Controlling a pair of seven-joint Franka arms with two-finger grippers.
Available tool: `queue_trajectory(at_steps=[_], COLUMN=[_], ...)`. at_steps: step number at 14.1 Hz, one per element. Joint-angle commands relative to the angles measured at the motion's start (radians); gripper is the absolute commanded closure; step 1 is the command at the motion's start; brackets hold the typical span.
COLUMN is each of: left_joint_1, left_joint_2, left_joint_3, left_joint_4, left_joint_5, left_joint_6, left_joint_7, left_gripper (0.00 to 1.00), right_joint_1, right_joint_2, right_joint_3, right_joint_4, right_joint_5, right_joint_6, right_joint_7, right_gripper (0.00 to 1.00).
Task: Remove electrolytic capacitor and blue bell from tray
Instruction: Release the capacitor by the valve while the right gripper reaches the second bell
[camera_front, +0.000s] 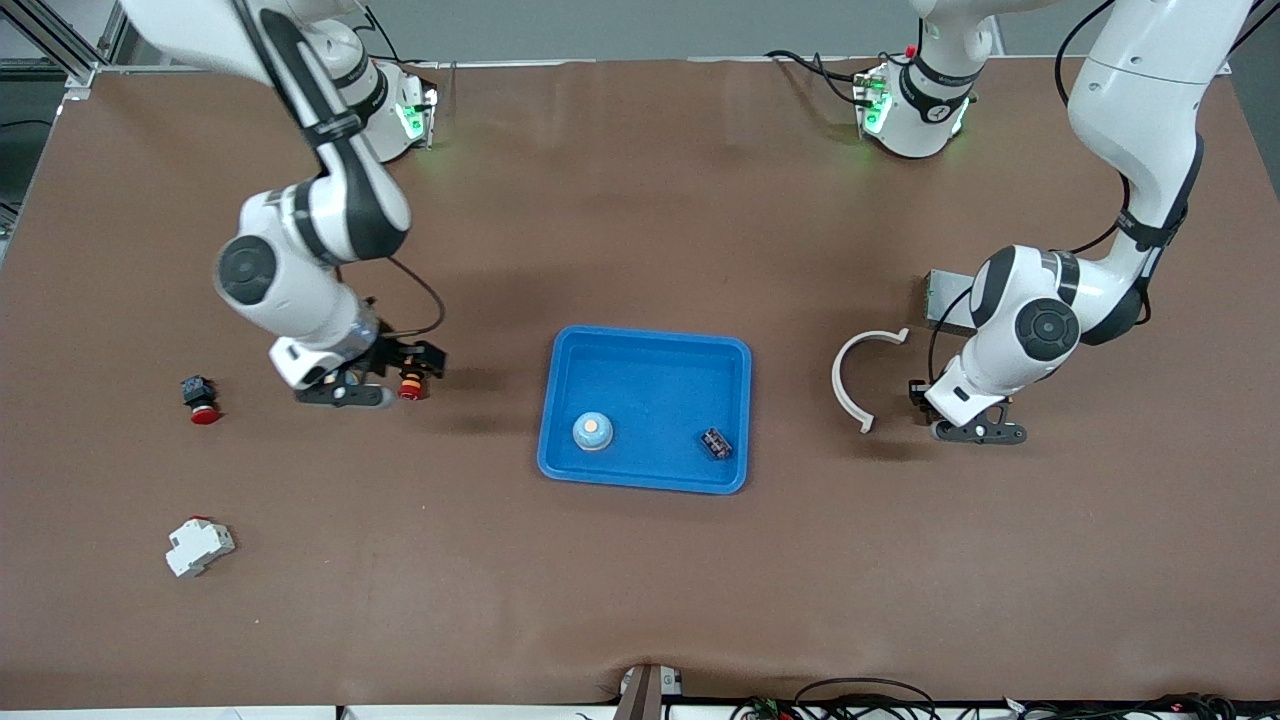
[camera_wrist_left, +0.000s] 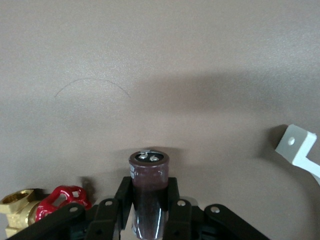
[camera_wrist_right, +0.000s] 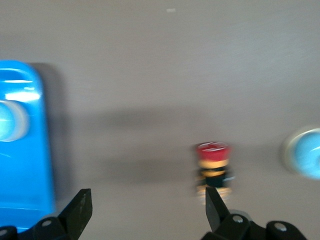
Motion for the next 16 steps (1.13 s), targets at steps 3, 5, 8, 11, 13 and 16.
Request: queue_trajectory(at_steps=[3,5,8,11,13,16], left_joint_1=[0.019,0.019,0.019,0.016,0.017,0.014], left_joint_2=[-0.004,-0.001,-0.008,-0.039,-0.059,-0.083], left_joint_3=[-0.012,-0.014,-0.014,-0.018,-0.038,-0.066], left_joint_4=[-0.01,-0.01,-0.008,0.008,0.042,0.123], left_joint_5=[0.021,0.021,0.021,0.002,-0.047,-0.101], left_joint_6=[0.016,0.016,0.015,-0.065,-0.149,-0.292], left_joint_7=[0.001,-0.005,-0.01,-0.01,-0.025,-0.051], left_gripper=[0.55,0.28,0.0,0.0,0.0,0.0], right_joint_1=[0.172,0.23,0.256,0.272,0.273,0.287], right_joint_2=[0.167,0.273,0.392,0.477,0.508,0.573], right_joint_3=[-0.014,-0.02,-0.019,-0.02,-0.02,-0.022], right_joint_4=[0.245,0.359,0.499,0.586,0.612,0.678], right_joint_5=[0.003,-0.021,-0.087,-0.092,-0.096,-0.131], right_joint_6=[-0.023,-0.023,-0.025,-0.025,-0.021,-0.021], right_joint_7=[0.347,0.462,0.582,0.62,0.623,0.681], right_gripper=[0.0,0.0,0.0,0.0,0.0,0.0])
